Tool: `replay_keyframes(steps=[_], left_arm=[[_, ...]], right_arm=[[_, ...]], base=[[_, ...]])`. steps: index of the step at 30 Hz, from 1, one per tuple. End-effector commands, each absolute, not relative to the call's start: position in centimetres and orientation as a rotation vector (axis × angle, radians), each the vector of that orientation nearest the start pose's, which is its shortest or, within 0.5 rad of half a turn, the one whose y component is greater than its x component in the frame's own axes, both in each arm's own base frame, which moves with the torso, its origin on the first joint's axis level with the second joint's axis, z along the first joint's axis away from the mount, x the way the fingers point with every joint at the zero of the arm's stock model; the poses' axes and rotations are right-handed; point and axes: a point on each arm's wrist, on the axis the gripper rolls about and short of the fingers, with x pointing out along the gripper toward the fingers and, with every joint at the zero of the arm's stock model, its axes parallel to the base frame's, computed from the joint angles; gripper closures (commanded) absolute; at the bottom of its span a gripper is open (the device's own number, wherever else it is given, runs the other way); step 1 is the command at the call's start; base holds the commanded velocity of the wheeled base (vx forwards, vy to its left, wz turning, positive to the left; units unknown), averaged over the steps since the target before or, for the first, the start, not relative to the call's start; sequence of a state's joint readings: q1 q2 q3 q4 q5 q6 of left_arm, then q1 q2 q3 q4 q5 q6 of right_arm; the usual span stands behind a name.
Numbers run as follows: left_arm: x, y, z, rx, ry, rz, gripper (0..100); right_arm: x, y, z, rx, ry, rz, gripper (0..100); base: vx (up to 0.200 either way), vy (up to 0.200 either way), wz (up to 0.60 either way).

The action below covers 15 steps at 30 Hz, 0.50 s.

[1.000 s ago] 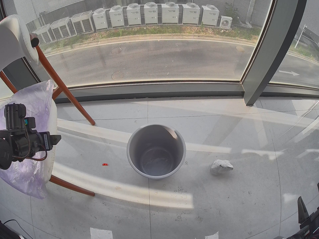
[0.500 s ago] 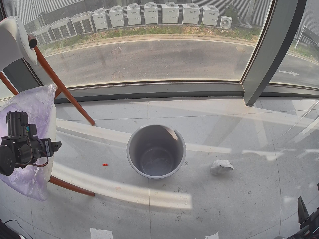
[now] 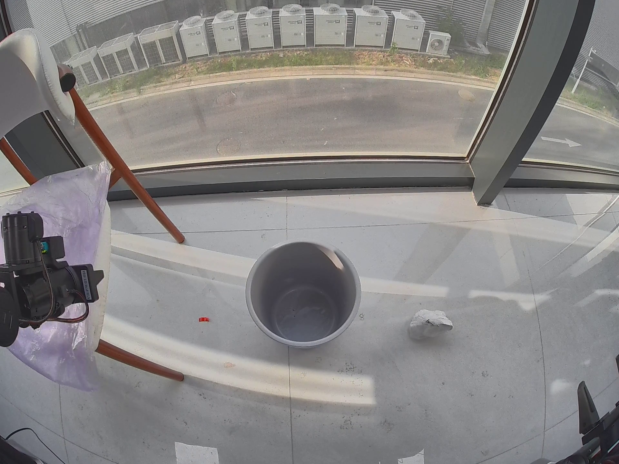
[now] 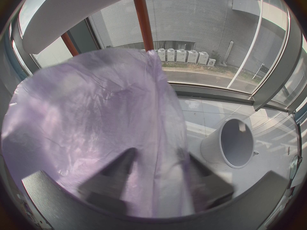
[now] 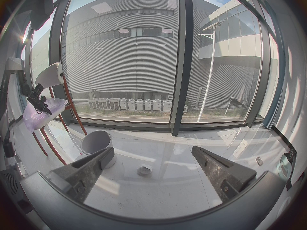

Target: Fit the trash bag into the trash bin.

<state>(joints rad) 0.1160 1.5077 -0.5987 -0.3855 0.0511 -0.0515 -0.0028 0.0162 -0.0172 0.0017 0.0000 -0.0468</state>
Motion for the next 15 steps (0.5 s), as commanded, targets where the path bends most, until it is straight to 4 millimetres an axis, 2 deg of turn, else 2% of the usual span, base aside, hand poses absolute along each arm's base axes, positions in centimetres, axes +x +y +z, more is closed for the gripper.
replay_keyframes(steps=[1, 10, 15], left_arm=[[22.5, 2.7, 16.8, -0.064, 0.462, 0.176, 100], [21.5, 2.7, 17.5, -0.071, 0.43, 0.177, 100], [19.8, 1.8, 20.3, -0.14, 0.303, 0.039, 100]], right_arm=[[-2.2, 0.0, 7.6, -0.048, 0.012, -0.003, 0], [-2.2, 0.0, 7.6, -0.048, 0.012, -0.003, 0], [-2.2, 0.0, 7.6, -0.048, 0.011, -0.003, 0]], base=[[0.0, 0.0, 0.0], [0.0, 0.0, 0.0], [0.0, 0.0, 0.0]])
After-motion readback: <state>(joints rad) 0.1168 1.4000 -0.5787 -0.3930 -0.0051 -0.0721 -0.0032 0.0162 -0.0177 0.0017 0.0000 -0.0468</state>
